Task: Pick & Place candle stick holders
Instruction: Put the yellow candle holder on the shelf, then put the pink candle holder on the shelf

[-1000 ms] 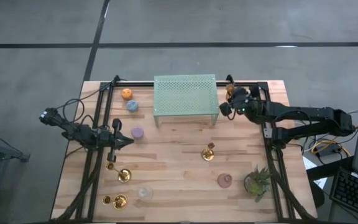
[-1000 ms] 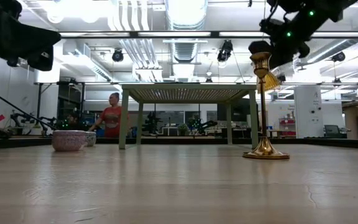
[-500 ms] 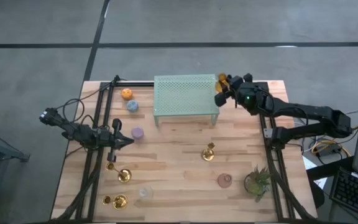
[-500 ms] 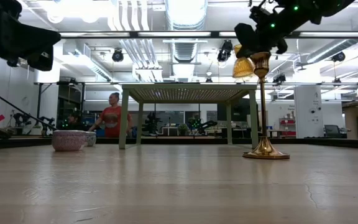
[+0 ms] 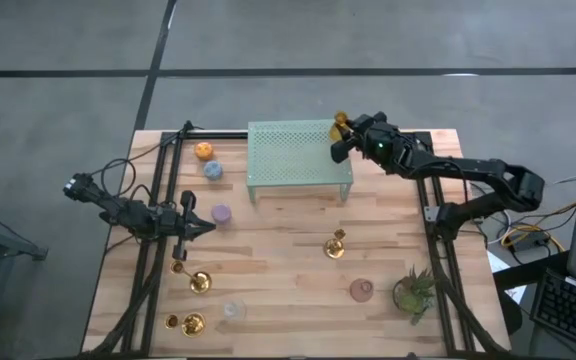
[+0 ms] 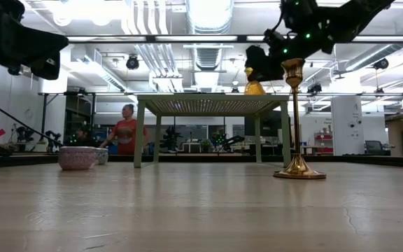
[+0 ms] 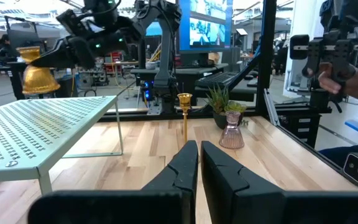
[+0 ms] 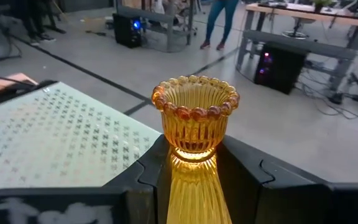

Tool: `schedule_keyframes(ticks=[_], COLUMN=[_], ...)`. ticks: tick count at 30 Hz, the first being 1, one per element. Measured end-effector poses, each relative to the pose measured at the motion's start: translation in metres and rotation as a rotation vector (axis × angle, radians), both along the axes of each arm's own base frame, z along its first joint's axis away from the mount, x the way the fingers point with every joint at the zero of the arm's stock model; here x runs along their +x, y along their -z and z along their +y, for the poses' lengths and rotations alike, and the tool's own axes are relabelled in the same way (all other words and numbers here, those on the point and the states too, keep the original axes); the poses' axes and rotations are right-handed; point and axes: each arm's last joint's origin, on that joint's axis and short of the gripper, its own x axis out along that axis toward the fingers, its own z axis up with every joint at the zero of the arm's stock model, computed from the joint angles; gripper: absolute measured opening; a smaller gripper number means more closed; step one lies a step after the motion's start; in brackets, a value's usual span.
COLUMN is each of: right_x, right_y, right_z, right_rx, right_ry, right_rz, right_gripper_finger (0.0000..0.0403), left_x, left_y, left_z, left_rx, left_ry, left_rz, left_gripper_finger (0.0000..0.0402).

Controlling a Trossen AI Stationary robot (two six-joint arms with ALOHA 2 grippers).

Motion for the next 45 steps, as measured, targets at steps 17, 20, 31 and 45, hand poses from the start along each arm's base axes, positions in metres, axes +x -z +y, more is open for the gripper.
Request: schedule_keyframes(ticks=[17,20,31,45], right_x=[0.023,0.024,0.024,0.02], right_y=[0.016,0.017,0.017,0.018], right_z=[-0.026,-0.027,-0.027,-0.025], right_rx=[0.032,0.033,0.045,0.066], right_ry=[0.024,0.028,0.03,0.043], right_rz=[0.018,0.021,0.02,0.054], right_gripper_finger=[0.0105,0.0104,0.0113,0.016], left_x=[0.0,0.0,0.0,0.0], left_y=[0.0,0.0,0.0,0.0], left_z=[0.0,0.0,0.0,0.0], left_rx=[0.0,0.0,0.0,0.0], left_ry=[0.0,0.0,-0.001,-0.001], left_rz=[0.0,0.0,0.0,0.0], left_gripper_finger=[0.0026,0.0026,0.0026,0.0026])
